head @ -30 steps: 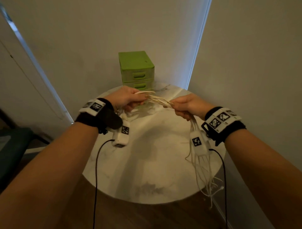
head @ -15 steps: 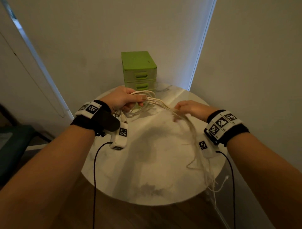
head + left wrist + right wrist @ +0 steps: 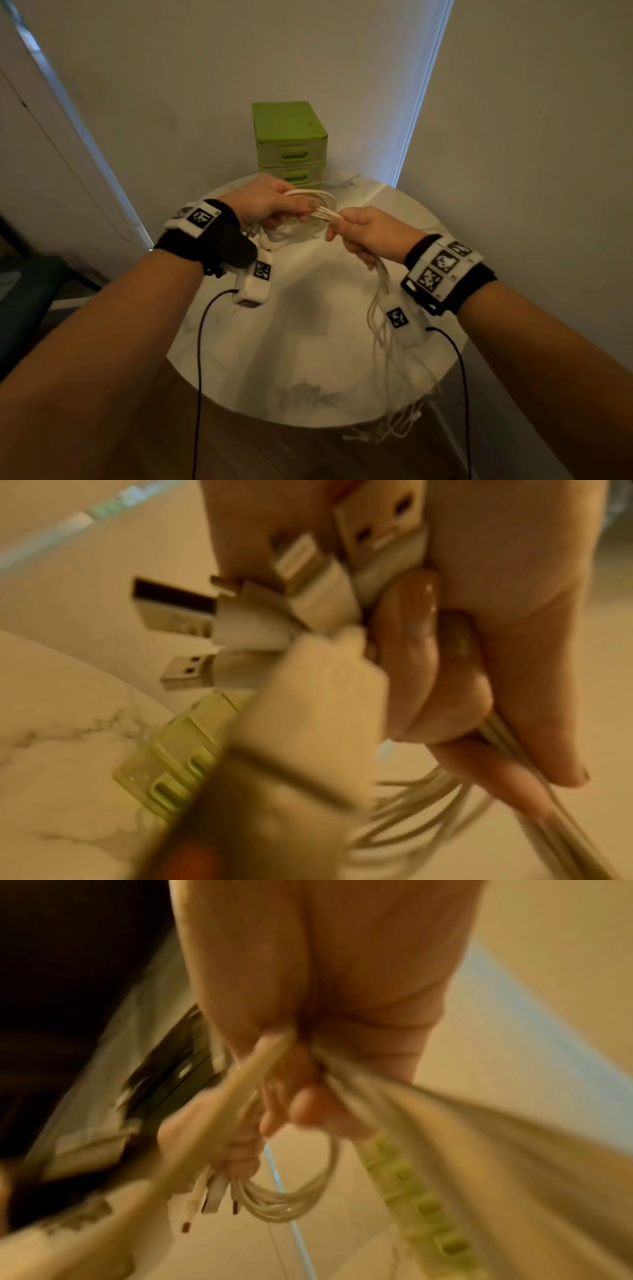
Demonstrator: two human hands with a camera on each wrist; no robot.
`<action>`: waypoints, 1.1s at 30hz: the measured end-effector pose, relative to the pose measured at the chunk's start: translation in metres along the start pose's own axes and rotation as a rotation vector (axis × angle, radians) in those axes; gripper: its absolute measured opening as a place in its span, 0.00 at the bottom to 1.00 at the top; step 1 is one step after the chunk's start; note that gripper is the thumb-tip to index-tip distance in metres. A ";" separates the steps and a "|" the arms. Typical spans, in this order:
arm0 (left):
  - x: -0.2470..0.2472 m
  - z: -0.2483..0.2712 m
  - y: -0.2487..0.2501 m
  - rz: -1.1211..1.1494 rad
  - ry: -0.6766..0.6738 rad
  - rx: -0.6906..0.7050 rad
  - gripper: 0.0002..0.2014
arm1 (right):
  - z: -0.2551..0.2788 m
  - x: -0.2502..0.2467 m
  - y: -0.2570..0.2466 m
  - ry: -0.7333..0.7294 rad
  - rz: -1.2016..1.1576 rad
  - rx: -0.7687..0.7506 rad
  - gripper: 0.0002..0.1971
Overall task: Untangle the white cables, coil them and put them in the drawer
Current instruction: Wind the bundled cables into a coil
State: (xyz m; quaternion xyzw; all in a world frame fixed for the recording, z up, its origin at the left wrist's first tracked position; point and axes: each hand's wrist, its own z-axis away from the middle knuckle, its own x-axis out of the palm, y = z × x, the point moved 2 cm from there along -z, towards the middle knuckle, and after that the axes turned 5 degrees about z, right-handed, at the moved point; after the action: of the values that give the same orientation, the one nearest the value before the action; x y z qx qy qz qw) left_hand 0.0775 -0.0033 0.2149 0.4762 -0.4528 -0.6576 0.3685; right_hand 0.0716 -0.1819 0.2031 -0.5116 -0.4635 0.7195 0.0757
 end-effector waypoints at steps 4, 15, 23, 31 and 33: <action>-0.008 -0.001 -0.003 0.013 -0.009 -0.014 0.12 | 0.003 -0.006 0.010 0.089 0.105 -0.027 0.15; -0.027 0.000 -0.010 0.116 0.046 -0.049 0.15 | 0.009 -0.020 0.038 0.123 0.119 -0.005 0.13; -0.007 -0.003 -0.020 0.427 -0.063 -0.100 0.27 | -0.010 -0.039 0.007 0.403 0.153 -0.106 0.13; 0.017 0.000 -0.010 0.901 -0.240 0.069 0.26 | -0.032 -0.033 0.022 0.599 0.019 -0.024 0.13; 0.014 -0.003 -0.009 0.969 -0.189 0.091 0.31 | -0.027 -0.018 0.040 0.577 0.054 -0.010 0.12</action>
State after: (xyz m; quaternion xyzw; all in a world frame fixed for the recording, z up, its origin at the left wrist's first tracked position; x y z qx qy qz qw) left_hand 0.0758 -0.0143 0.2016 0.1649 -0.6818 -0.4304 0.5681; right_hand 0.1164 -0.1990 0.1841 -0.7075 -0.4125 0.5439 0.1827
